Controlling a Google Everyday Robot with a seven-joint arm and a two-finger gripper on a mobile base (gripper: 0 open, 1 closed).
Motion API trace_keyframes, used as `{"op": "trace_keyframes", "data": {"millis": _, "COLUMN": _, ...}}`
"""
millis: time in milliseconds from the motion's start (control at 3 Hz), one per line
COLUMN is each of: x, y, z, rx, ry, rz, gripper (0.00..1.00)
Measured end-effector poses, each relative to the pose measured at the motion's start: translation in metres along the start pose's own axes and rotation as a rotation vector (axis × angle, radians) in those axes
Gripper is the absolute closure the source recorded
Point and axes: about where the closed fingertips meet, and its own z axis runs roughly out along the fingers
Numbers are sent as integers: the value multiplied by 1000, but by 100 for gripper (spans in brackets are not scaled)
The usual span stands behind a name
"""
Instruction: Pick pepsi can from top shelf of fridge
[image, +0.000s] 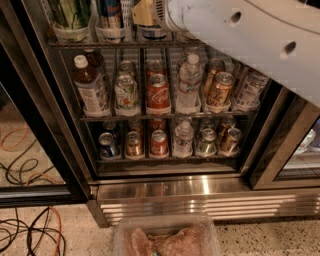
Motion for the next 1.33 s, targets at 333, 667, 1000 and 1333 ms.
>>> {"op": "trace_keyframes", "data": {"millis": 333, "x": -6, "y": -4, "z": 10, "rx": 13, "ry": -6, "rz": -1, "gripper": 30}}
{"op": "trace_keyframes", "data": {"millis": 667, "x": -13, "y": -5, "z": 21, "rx": 18, "ry": -15, "rz": -3, "gripper": 28}}
{"op": "trace_keyframes", "data": {"millis": 1000, "x": -17, "y": -5, "z": 29, "rx": 22, "ry": -20, "rz": -6, "gripper": 28}}
{"op": "trace_keyframes", "data": {"millis": 1333, "x": -18, "y": -5, "z": 35, "rx": 21, "ry": -27, "rz": -6, "gripper": 47}}
